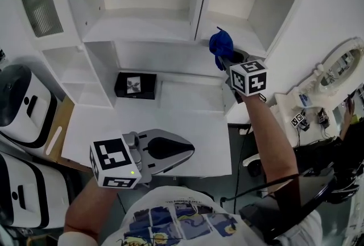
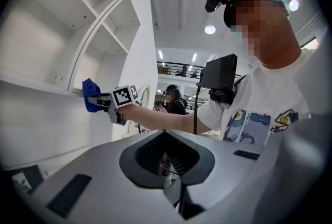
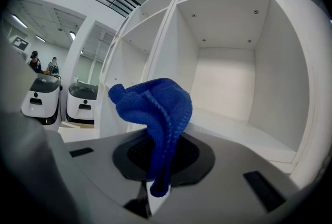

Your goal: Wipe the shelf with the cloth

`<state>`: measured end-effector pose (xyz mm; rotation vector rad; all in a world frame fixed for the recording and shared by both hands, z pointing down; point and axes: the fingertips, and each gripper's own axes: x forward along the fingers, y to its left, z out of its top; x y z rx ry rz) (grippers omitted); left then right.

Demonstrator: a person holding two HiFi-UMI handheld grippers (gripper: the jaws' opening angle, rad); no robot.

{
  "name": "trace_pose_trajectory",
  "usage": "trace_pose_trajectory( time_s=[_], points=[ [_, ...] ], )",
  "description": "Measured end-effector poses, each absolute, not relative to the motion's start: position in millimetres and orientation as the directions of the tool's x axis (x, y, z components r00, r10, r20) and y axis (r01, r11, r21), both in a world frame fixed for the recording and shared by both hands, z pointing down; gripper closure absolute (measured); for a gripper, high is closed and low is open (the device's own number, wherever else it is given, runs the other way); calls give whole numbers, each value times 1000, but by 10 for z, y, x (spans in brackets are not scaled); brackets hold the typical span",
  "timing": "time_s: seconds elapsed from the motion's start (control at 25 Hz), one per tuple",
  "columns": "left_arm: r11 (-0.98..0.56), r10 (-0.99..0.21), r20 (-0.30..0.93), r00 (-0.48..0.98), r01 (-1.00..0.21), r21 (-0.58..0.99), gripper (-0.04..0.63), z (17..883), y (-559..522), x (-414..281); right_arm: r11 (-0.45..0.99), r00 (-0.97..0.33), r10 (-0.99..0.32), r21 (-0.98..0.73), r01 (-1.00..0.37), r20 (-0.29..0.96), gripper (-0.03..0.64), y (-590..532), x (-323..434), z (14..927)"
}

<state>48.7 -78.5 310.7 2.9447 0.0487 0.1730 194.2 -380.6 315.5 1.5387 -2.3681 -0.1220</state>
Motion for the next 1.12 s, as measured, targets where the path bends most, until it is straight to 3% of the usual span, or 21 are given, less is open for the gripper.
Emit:
trace_pose_trajectory(
  time_s=[0.4,1.12],
  points=[
    [-980,-25,99,995,-44,194,583,3125,-818,139,483,-434,-871,239,-842,230,554,-3917,1327,3235],
    [-981,-40,75,996,-54,187,583,3109,-810,-64,487,-444,-868,203,-850,224,554,-3925,1194,3057]
  ],
)
